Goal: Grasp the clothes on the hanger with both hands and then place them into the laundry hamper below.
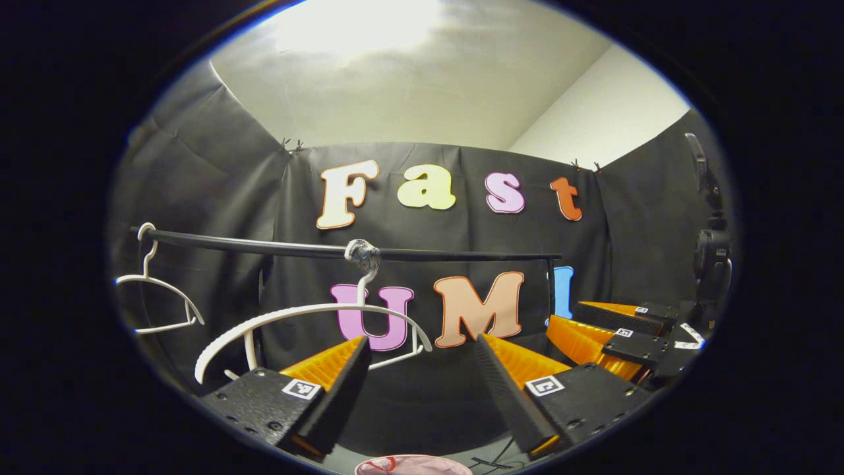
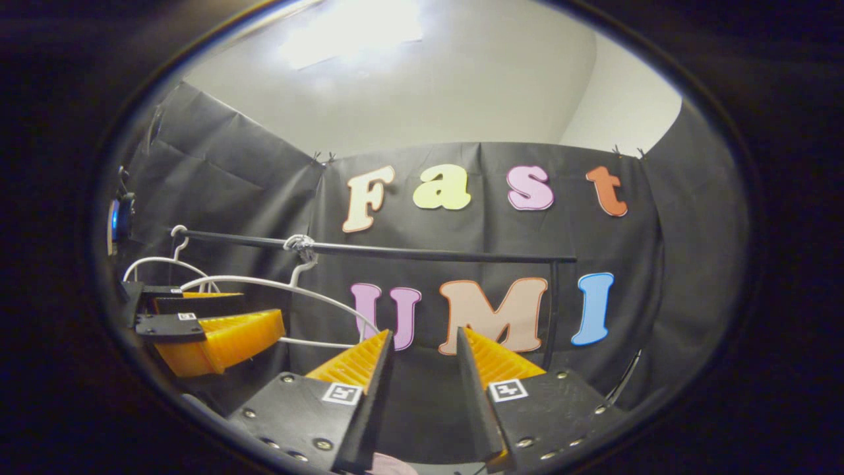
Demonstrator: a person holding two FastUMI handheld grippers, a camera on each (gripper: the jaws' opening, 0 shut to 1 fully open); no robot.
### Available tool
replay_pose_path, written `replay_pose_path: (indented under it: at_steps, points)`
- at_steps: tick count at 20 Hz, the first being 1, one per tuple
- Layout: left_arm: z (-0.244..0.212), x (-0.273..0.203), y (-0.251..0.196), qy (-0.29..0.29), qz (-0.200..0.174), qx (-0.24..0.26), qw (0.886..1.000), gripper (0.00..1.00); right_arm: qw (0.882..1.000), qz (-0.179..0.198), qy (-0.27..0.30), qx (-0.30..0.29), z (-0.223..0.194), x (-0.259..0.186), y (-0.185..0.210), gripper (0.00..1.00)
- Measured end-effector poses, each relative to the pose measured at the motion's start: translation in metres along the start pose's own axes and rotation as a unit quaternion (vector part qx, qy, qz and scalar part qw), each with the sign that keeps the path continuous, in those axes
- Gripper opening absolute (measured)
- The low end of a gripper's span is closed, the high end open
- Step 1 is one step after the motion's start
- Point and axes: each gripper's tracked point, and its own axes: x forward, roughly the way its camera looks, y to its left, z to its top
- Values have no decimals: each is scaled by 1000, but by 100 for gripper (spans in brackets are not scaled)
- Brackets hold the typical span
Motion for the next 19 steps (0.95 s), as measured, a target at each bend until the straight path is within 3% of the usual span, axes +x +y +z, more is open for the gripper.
replay_pose_path:
  at_steps: [1, 3, 4, 19]
  points:
    - [1, -2, 1, -1, 3, 1, 1000, 99, 1000, -1, -1, 0, 2, -1, -2, 73]
    - [3, -1, 2, -6, 8, 2, 1000, 96, 1000, -4, -2, -3, 3, -1, -4, 100]
    - [3, -1, 3, -7, 10, 2, 1000, 96, 1000, -4, -3, -3, 4, -4, -5, 96]
    - [-6, 12, -20, 5, 4, 3, 1000, 96, 1000, -21, 1, -22, 4, -8, -35, 98]
